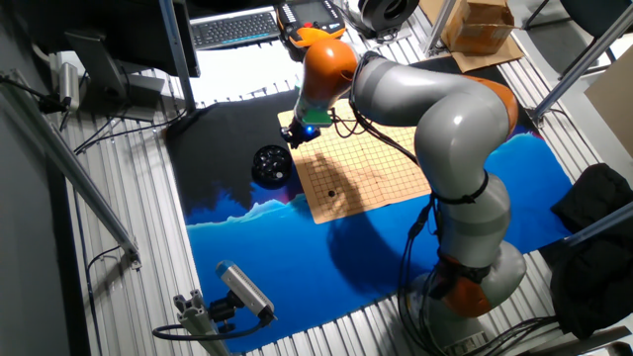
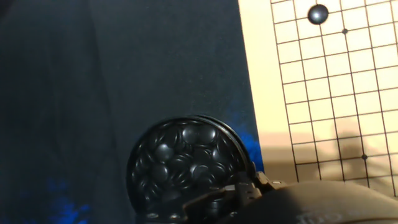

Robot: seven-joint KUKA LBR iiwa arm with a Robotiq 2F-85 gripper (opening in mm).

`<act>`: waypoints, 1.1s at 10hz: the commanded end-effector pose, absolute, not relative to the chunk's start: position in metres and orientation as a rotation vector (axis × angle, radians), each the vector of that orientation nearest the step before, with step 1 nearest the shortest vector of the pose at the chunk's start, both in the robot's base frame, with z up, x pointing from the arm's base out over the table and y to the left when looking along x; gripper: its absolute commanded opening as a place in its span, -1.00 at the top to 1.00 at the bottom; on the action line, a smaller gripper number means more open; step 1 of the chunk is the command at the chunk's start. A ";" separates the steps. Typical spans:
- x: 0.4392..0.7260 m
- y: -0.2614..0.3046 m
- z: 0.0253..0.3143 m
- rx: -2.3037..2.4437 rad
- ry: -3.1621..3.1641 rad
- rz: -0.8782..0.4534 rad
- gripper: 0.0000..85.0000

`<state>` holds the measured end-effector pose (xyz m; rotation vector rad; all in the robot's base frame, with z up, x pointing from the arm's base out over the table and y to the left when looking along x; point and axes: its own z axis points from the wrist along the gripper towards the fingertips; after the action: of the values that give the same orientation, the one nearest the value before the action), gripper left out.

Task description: Play the first move as black on the 3-4 point in the upper right corner of the Go board

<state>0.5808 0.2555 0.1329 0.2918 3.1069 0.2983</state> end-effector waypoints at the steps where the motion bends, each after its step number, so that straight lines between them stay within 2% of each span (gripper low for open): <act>1: 0.581 0.256 0.133 0.351 3.104 0.303 1.00; 3: 0.581 0.256 0.133 0.487 3.068 0.348 1.00; 6: 0.581 0.256 0.133 0.635 3.024 0.218 1.00; 11: 0.581 0.256 0.133 0.745 3.009 0.191 1.00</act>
<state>0.5808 0.2554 0.1330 0.7445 3.0086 0.1882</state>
